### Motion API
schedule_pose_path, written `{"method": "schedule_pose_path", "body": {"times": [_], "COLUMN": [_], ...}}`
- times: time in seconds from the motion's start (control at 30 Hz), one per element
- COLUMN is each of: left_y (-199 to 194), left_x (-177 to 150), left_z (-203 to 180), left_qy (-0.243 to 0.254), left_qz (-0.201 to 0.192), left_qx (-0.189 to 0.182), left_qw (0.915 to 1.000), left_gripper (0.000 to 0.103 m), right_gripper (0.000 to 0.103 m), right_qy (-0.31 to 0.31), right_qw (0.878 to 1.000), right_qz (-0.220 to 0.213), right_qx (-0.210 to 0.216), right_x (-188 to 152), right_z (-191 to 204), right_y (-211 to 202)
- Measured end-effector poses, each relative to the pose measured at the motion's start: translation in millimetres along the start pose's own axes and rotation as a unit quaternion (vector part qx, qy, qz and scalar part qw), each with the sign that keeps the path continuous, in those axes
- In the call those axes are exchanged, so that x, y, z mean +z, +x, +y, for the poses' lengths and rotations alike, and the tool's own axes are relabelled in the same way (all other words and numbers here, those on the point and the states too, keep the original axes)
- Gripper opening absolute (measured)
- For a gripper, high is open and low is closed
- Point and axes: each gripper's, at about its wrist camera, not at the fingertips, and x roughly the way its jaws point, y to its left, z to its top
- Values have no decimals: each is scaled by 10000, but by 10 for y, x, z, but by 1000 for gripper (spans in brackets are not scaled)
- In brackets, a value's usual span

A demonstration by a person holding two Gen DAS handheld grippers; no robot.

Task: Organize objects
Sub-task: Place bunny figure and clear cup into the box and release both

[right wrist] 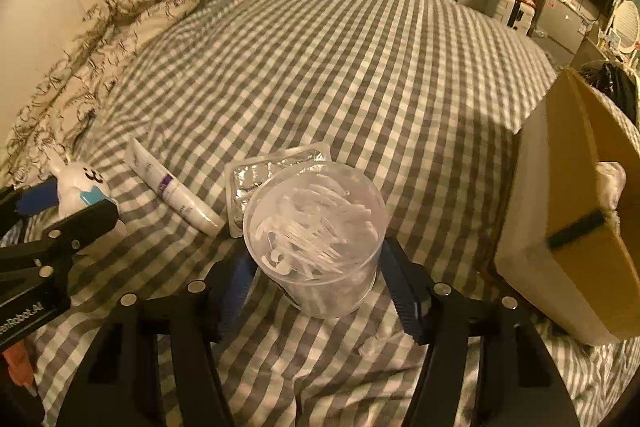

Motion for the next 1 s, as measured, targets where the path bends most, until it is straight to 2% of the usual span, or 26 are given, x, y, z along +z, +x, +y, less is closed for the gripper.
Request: {"method": "schedule_pose_path", "body": {"times": [0.2, 0.4, 0.53, 0.67, 0.77, 0.87, 1.0], "left_y": [-349, -872, -1211, -1494, -1520, -1417, -1171], "left_x": [22, 203, 431, 681, 840, 997, 1121], "left_z": [-141, -467, -851, -1400, -1811, -2164, -2534], "left_qy": [97, 305, 577, 987, 1244, 1272, 1476], "left_qz": [-313, -852, -1228, -1647, -1732, -1663, -1518], "left_qx": [-77, -351, -680, -989, -1259, -1433, -1538], "left_qw": [9994, 9953, 9884, 9764, 9689, 9673, 9652], "left_gripper": [64, 64, 64, 64, 64, 64, 64], "right_gripper": [62, 62, 62, 62, 62, 62, 62], "right_qy": [100, 345, 496, 670, 850, 1081, 1330], "right_qw": [9993, 9949, 9882, 9797, 9738, 9688, 9666], "right_qz": [-363, -944, -1421, -1804, -1977, -2063, -1970], "right_qx": [6, -44, -291, -557, -735, -851, -955], "right_x": [-51, -66, -27, 11, 30, 46, 85], "right_z": [-72, -384, -716, -1119, -1453, -1782, -2147], "right_y": [-481, -1206, -1763, -2234, -2456, -2535, -2424]}}
